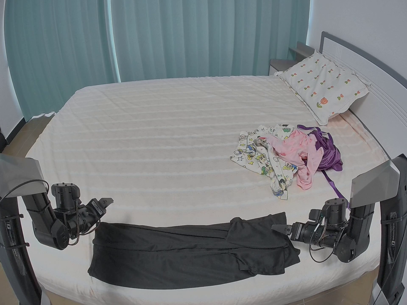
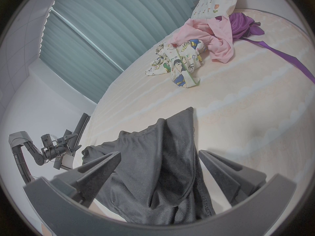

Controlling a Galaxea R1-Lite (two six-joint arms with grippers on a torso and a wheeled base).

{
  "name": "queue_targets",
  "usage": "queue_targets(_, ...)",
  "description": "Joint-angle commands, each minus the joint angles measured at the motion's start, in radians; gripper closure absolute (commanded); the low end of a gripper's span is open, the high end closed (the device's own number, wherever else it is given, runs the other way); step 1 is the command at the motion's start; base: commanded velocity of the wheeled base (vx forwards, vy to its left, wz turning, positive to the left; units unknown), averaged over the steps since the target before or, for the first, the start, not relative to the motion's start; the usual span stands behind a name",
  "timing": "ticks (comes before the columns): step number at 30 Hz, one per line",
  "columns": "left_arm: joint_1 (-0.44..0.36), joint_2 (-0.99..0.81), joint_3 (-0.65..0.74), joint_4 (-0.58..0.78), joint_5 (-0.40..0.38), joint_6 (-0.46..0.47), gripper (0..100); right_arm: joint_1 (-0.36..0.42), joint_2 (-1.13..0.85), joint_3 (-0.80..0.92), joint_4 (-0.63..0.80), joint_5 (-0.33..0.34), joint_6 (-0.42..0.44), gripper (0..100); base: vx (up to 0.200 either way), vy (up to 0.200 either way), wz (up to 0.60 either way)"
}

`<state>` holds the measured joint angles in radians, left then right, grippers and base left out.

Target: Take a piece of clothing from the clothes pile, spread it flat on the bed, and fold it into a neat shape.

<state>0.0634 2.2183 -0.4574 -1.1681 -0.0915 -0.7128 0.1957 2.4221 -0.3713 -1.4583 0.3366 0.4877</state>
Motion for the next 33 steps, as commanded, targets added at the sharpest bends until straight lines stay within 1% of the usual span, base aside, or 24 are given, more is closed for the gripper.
queue_targets(1, -0.01, 0.004, 0.002, 0.001, -0.001, 0.087, 0, 0.004, 0.005, -0.003, -0.001, 0.001, 0.0, 0, 0.0, 0.0, 0.0)
queue_targets(6, -0.011, 0.021, 0.039, -0.001, -0.002, 0.104, 0, 0.004, 0.015, -0.003, -0.004, -0.002, 0.0, 0, 0.0, 0.0, 0.0)
queue_targets(7, -0.01, 0.018, 0.072, -0.001, -0.007, 0.145, 0, 0.005, 0.018, -0.003, -0.004, -0.002, 0.0, 0, 0.0, 0.0, 0.0)
queue_targets(8, -0.01, 0.017, 0.086, -0.001, -0.007, 0.167, 0, 0.005, 0.017, -0.001, -0.004, -0.002, 0.0, 0, 0.0, 0.0, 0.0)
queue_targets(12, -0.01, 0.015, 0.134, -0.002, -0.005, 0.223, 0, 0.007, 0.018, 0.0, -0.004, -0.002, 0.0, 0, 0.0, 0.0, 0.0)
queue_targets(18, -0.007, 0.024, 0.137, -0.001, 0.004, 0.243, 0, 0.007, 0.017, 0.0, -0.004, -0.002, 0.0, 0, 0.0, 0.0, 0.0)
queue_targets(19, -0.007, 0.024, 0.137, -0.001, 0.004, 0.243, 100, 0.007, 0.017, 0.0, -0.004, -0.002, 0.0, 0, 0.0, 0.0, 0.0)
queue_targets(20, -0.002, 0.029, 0.143, 0.008, 0.004, 0.271, 100, 0.007, 0.017, 0.002, -0.004, -0.002, 0.0, 0, 0.0, 0.0, 0.0)
queue_targets(24, 0.007, 0.047, 0.164, 0.01, 0.007, 0.325, 100, 0.007, 0.018, 0.002, -0.004, -0.002, 0.0, 0, 0.0, 0.0, 0.0)
queue_targets(26, 0.012, 0.057, 0.172, 0.015, 0.035, 0.36, 100, 0.008, 0.017, 0.002, -0.004, -0.002, 0.0, 0, 0.0, 0.0, 0.0)
queue_targets(27, 0.012, 0.057, 0.172, 0.015, 0.035, 0.36, 100, 0.008, 0.017, 0.002, -0.004, -0.002, 0.0, 0, 0.0, 0.0, 0.0)
queue_targets(28, 0.019, 0.057, 0.184, 0.015, 0.049, 0.384, 100, 0.008, 0.017, 0.005, -0.004, -0.002, 0.0, 0, 0.0, 0.0, 0.0)
queue_targets(29, 0.033, 0.052, 0.203, 0.015, 0.053, 0.438, 100, 0.008, 0.017, 0.005, -0.005, -0.002, 0.0, 0, 0.0, 0.0, 0.0)
queue_targets(30, 0.042, 0.049, 0.21, 0.015, 0.055, 0.457, 100, 0.008, 0.017, 0.005, -0.004, -0.002, 0.0, 0, 0.0, 0.0, 0.0)
queue_targets(33, 0.055, 0.035, 0.22, 0.016, 0.055, 0.475, 100, 0.008, 0.017, 0.005, -0.005, -0.002, 0.0, 0, 0.0, 0.0, 0.0)
